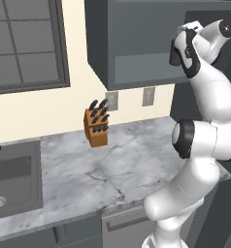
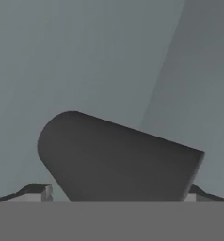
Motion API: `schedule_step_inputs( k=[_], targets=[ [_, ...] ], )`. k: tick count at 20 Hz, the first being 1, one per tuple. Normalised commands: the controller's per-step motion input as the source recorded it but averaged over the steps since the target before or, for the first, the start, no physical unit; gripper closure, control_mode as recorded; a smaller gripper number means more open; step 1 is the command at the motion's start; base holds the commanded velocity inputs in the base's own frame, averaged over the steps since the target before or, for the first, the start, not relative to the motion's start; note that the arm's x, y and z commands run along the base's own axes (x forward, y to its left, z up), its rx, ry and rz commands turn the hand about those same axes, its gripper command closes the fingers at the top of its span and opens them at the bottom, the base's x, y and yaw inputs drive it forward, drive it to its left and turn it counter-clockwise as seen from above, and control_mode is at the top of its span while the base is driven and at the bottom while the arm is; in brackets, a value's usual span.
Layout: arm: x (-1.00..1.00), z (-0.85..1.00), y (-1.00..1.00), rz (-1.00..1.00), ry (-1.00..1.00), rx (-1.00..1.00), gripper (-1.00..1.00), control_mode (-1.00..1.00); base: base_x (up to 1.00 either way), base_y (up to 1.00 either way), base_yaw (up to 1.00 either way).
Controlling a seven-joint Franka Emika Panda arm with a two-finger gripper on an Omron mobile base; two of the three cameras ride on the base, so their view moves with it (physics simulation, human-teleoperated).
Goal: There is a bowl on the dining counter. Grab a lemon wedge from the fridge and place it in the bowl. Then get the liquor bottle and glass cup from the cabinet and place them next to the bowl.
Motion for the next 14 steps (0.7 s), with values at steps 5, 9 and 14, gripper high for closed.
schedule_step_inputs(
  k=[5,9,14],
  targets=[
    [0.0,-0.28,0.01,0.0,0.01,-0.11,1.0,-1.0,0.0,0.0,0.0],
    [0.0,-0.18,0.0,0.02,0.0,-0.04,1.0,-1.0,0.0,0.0,0.0],
    [-0.04,-0.05,0.0,0.01,-0.02,0.0,1.0,-1.0,0.0,0.0,0.0]
  ],
)
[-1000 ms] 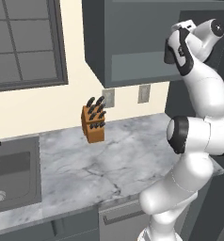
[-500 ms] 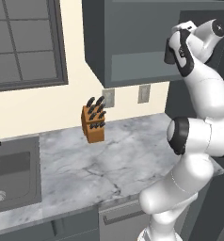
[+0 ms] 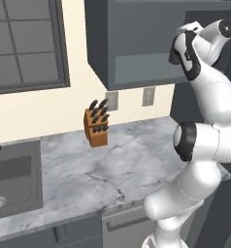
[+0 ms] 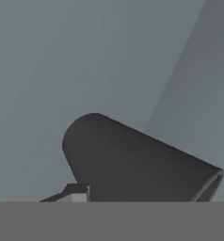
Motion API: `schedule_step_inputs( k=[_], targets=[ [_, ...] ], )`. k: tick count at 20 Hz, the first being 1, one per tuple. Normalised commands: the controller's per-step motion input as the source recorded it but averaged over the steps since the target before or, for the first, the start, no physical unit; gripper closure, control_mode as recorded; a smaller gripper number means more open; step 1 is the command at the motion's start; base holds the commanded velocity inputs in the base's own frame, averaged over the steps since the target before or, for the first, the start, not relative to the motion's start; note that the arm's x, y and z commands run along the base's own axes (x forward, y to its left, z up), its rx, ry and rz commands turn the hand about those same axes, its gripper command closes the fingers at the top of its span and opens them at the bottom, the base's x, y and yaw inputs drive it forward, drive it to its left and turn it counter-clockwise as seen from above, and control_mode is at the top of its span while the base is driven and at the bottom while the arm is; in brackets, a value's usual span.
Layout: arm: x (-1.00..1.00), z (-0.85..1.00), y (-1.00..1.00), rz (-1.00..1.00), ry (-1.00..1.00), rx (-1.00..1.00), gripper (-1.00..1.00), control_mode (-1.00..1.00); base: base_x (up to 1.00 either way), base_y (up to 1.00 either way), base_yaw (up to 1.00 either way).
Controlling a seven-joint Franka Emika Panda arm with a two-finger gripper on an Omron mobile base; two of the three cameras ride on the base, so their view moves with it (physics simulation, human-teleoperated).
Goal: There is a bowl on the dining counter. Grab a lemon wedge from the fridge and place it in the bowl. Then get the liquor bottle and glass cup from the cabinet and place them next to the bowl.
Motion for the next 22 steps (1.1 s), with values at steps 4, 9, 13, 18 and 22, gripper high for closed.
schedule_step_inputs(
  k=[4,9,13,18,22],
  targets=[
    [-0.44,0.0,-0.01,0.0,-0.15,0.0,1.0,-1.0,0.0,0.0,0.0],
    [-0.86,-0.03,0.0,0.0,-0.2,0.0,1.0,-1.0,0.0,0.0,0.0],
    [-0.97,-0.09,0.0,0.0,-0.14,0.0,1.0,-1.0,0.0,0.0,0.0],
    [-0.92,-0.12,-0.04,0.0,-0.09,0.0,1.0,-1.0,0.0,0.0,0.0],
    [-0.83,-0.12,-0.07,0.0,-0.1,0.0,1.0,-1.0,0.0,0.0,0.0]
  ],
)
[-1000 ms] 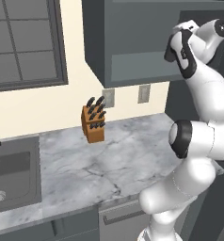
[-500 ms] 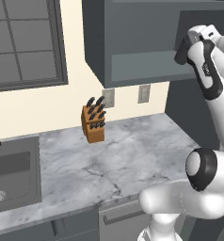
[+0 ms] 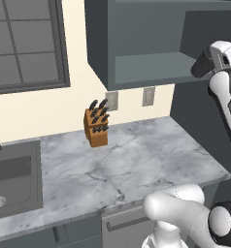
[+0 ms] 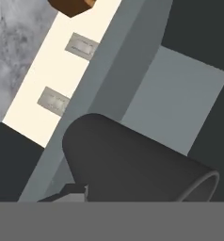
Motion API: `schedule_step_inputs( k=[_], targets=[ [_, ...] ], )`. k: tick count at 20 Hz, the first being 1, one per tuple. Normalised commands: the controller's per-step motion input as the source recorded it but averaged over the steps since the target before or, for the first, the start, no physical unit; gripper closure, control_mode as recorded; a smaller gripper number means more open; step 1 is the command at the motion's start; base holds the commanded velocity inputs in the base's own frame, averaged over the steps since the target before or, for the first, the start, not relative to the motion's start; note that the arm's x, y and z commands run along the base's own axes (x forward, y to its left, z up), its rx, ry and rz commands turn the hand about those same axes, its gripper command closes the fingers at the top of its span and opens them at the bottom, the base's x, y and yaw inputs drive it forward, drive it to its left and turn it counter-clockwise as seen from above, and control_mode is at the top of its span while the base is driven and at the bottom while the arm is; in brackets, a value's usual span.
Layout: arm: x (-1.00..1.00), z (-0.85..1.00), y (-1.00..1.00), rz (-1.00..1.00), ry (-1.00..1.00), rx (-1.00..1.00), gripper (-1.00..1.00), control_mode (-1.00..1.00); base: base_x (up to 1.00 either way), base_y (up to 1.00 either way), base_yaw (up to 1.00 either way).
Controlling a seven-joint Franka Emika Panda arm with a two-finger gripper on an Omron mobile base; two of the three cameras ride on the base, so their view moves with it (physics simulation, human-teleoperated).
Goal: There is a bowl on the dining counter. Grab a lemon wedge from the fridge and place it in the bowl. Then get the liquor bottle and glass cup from the cabinet and place them next to the bowl.
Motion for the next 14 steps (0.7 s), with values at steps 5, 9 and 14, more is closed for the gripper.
schedule_step_inputs(
  k=[5,9,14],
  targets=[
    [-0.87,-0.03,-0.15,0.0,-0.16,0.02,1.0,-1.0,0.0,0.0,0.0],
    [-0.98,0.0,-0.05,0.0,-0.12,0.0,1.0,-1.0,0.0,0.0,0.0],
    [-0.91,0.0,0.04,0.0,-0.02,-0.02,1.0,-1.0,0.0,0.0,0.0]
  ],
)
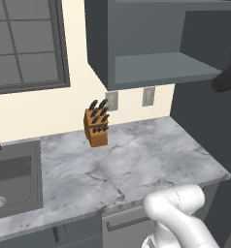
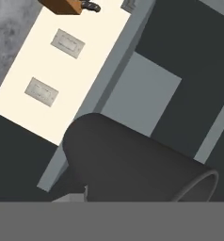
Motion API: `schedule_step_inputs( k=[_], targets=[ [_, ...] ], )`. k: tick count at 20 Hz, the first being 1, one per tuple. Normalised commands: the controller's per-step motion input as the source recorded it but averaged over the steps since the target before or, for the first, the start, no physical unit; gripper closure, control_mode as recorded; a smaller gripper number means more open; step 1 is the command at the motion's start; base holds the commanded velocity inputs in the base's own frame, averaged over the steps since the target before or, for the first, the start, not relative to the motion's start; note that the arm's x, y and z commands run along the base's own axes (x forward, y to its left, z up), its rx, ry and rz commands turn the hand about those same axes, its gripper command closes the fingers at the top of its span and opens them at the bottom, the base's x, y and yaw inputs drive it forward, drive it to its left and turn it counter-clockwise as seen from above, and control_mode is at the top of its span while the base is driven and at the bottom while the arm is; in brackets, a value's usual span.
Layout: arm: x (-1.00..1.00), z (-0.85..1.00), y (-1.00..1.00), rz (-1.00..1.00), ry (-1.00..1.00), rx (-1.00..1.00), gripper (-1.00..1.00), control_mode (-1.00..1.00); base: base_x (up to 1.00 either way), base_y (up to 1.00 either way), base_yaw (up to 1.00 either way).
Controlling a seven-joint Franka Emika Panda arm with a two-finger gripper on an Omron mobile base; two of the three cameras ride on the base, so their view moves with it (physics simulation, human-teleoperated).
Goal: There is a bowl on the dining counter. Grab a lemon wedge from the fridge and place it in the bowl. Then get the liquor bottle and glass cup from the cabinet and place them next to the bowl.
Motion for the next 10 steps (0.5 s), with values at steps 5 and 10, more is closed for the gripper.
schedule_step_inputs(
  k=[5,10],
  targets=[
    [-0.82,0.0,0.18,0.0,0.0,-0.09,1.0,-1.0,0.0,0.0,0.0],
    [-0.16,-0.01,0.04,0.0,0.0,-0.02,1.0,1.0,-0.64,0.14,0.0]
  ],
)
